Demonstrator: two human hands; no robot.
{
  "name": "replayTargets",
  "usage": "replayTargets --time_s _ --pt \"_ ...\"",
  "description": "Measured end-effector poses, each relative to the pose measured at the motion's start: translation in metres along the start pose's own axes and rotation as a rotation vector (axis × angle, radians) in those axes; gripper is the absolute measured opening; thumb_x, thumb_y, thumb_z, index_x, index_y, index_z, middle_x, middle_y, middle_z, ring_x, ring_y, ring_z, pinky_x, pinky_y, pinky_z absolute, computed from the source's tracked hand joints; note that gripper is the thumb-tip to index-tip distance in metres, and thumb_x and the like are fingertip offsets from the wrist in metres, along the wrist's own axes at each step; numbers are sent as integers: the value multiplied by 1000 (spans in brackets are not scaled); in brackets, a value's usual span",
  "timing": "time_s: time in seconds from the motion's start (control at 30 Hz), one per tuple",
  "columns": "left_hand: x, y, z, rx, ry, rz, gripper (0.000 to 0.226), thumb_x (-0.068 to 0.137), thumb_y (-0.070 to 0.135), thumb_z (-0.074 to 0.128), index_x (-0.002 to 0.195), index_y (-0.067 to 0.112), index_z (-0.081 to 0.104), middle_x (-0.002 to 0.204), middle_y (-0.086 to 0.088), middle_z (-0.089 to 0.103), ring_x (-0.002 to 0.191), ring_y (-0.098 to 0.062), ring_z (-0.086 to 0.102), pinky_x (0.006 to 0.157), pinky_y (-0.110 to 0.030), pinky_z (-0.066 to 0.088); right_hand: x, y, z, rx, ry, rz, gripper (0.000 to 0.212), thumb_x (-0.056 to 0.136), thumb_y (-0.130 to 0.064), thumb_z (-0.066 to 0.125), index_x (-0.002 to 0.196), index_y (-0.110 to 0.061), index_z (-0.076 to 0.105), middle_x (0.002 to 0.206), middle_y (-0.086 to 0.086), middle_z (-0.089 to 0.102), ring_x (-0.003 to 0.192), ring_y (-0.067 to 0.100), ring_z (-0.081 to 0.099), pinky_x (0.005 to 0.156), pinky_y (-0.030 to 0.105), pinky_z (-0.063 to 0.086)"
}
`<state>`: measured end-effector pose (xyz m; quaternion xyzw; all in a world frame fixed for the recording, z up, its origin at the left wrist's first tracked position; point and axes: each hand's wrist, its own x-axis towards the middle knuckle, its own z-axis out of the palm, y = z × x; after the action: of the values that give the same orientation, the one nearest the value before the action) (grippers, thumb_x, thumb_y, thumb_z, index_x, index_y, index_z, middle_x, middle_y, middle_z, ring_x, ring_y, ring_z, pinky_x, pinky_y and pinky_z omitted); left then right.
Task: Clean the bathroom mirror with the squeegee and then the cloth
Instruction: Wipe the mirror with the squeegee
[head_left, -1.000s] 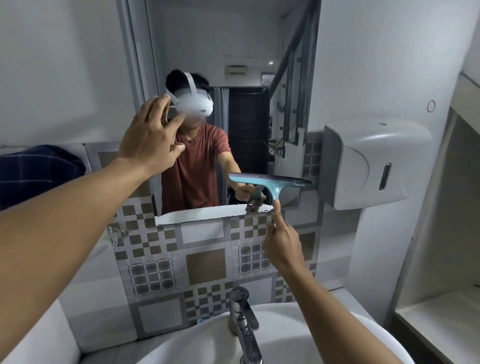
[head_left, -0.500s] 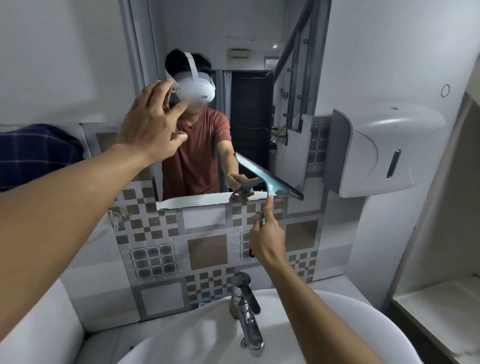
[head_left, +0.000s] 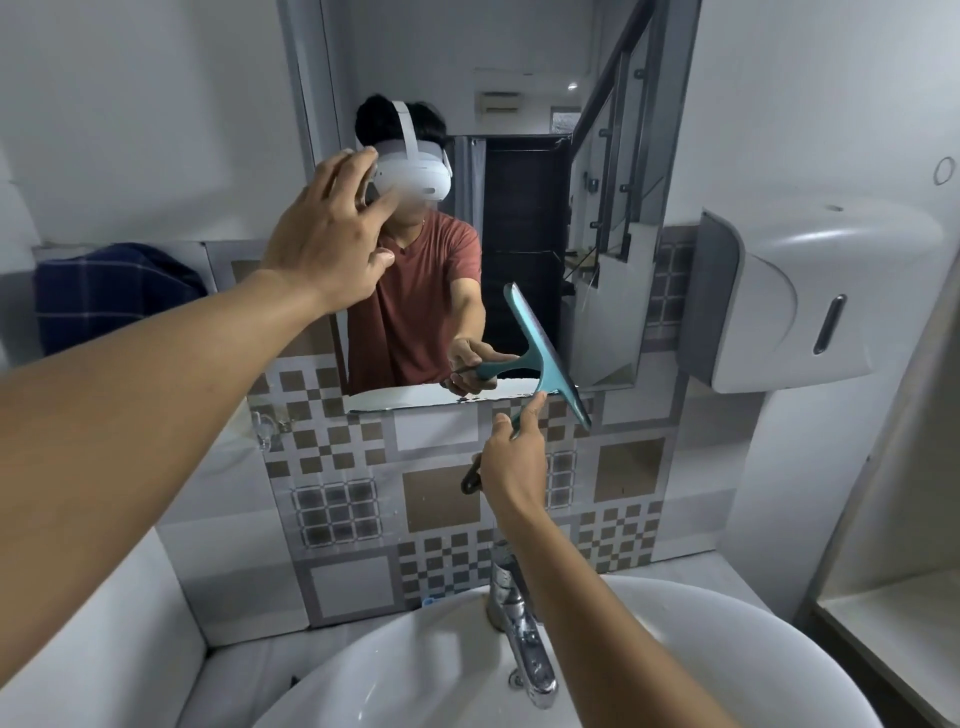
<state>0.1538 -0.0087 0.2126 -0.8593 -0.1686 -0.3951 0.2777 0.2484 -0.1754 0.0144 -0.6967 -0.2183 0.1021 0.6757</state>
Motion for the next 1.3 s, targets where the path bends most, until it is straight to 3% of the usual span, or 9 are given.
replayTargets --time_s 0.23,0.37,0.47,0.73,0.93,1.1,1.3 --pt "-1 -2 5 3 11 -1 75 86 30 73 151 12 41 156 -23 30 144 -43 26 113 -56 36 -8 -1 22 68 12 36 65 108 -27 35 159 -34 -4 71 9 53 64 19 50 59 33 48" --pt "0 -4 5 11 8 6 74 86 32 73 150 12 41 156 -22 30 145 -42 26 112 -57 38 -25 5 43 52 -46 7 65 108 -27 37 158 -35 -4 67 2 47 61 14 46 59 34 48" --pt "0 -6 6 22 5 9 74 87 34 73 150 12 41 157 -21 30 145 -41 26 112 -58 39 -37 12 61 32 -78 -19 66 108 -28 38 158 -37 -5 69 -4 51 63 10 50 67 38 55" --pt "2 -12 10 48 16 22 70 87 39 70 147 13 43 159 -19 30 146 -40 27 110 -57 41 -46 12 81 26 -60 -42 65 109 -27 37 157 -34 -7 78 -7 54 68 6 55 61 22 50" --pt "1 -13 14 45 33 25 70 87 40 69 146 13 44 159 -19 29 146 -40 27 111 -56 41 -55 28 100 -34 -91 -78 70 107 -27 39 149 -46 -14 88 0 61 81 18 61 79 42 58" --pt "1 -13 14 44 29 22 69 87 40 70 145 12 44 160 -19 28 147 -40 26 112 -56 40 -67 43 105 -134 -166 -120 73 108 -24 39 154 -45 -14 99 2 55 84 10 53 70 17 41" --pt "0 -12 15 33 37 13 68 87 38 70 144 10 46 160 -19 28 148 -39 25 113 -55 40 -70 53 95 -237 -209 -171 72 109 -21 34 152 -46 -17 100 4 45 72 11 44 62 16 36"
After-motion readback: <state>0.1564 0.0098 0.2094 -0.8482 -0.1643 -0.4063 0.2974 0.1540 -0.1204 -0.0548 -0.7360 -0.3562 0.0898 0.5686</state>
